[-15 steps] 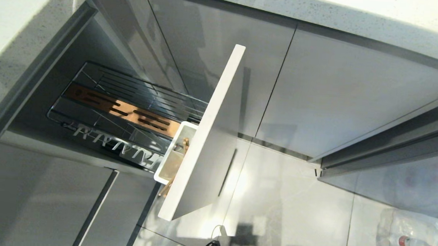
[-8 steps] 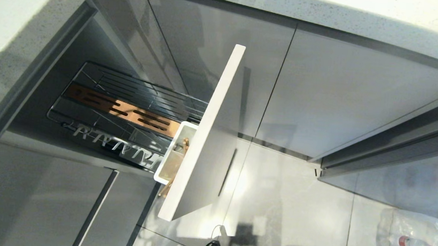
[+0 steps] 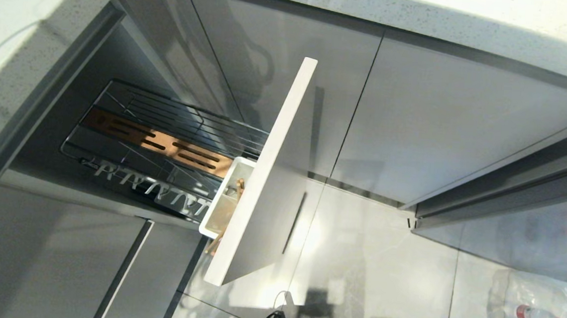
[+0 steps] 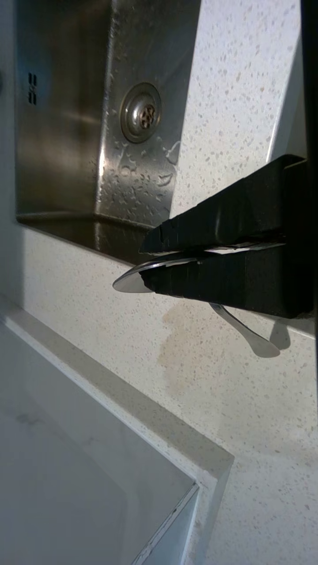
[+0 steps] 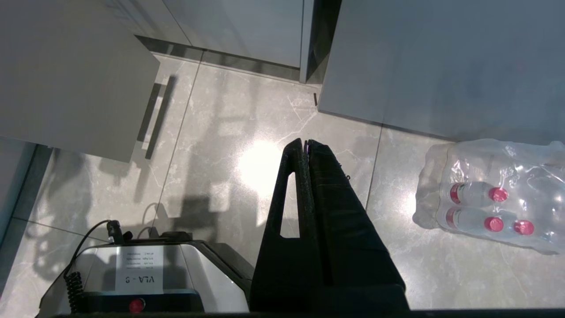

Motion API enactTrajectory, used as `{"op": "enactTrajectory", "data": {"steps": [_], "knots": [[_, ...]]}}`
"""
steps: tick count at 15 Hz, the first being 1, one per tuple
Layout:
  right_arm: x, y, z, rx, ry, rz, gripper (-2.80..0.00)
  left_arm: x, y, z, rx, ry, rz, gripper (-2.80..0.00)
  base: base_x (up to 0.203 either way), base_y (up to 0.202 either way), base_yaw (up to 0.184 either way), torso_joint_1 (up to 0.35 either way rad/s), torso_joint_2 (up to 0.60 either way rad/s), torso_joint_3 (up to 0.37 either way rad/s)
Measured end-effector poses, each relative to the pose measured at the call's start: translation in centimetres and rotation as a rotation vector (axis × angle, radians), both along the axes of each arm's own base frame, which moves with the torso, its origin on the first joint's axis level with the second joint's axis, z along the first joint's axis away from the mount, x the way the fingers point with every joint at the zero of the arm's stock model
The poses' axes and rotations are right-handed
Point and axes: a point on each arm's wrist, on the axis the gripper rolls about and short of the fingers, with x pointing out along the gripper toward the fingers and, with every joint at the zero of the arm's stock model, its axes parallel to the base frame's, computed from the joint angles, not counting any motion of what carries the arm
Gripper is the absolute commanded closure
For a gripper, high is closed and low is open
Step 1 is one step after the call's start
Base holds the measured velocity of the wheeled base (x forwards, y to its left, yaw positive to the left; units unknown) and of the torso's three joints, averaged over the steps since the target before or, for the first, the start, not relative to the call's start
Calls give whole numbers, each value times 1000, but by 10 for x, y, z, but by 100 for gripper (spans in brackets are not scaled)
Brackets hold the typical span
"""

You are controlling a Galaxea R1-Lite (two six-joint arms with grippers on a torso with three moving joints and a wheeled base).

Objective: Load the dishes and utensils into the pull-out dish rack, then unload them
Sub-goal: Take the spoon out of the cupboard

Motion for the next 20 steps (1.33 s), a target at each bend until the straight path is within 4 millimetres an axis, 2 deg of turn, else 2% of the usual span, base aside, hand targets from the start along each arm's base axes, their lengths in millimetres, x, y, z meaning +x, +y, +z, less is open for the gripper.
{"op": "enactTrajectory", "data": {"steps": [5,11,20], "knots": [[0,0,0,0,0,0,0,28,3,-7,26,39,123,0,0,0,0,0,0,0],[0,0,0,0,0,0,0,63,37,-15,74,108,348,0,0,0,0,0,0,0],[0,0,0,0,0,0,0,86,52,-38,161,315,507,0,0,0,0,0,0,0]]}}
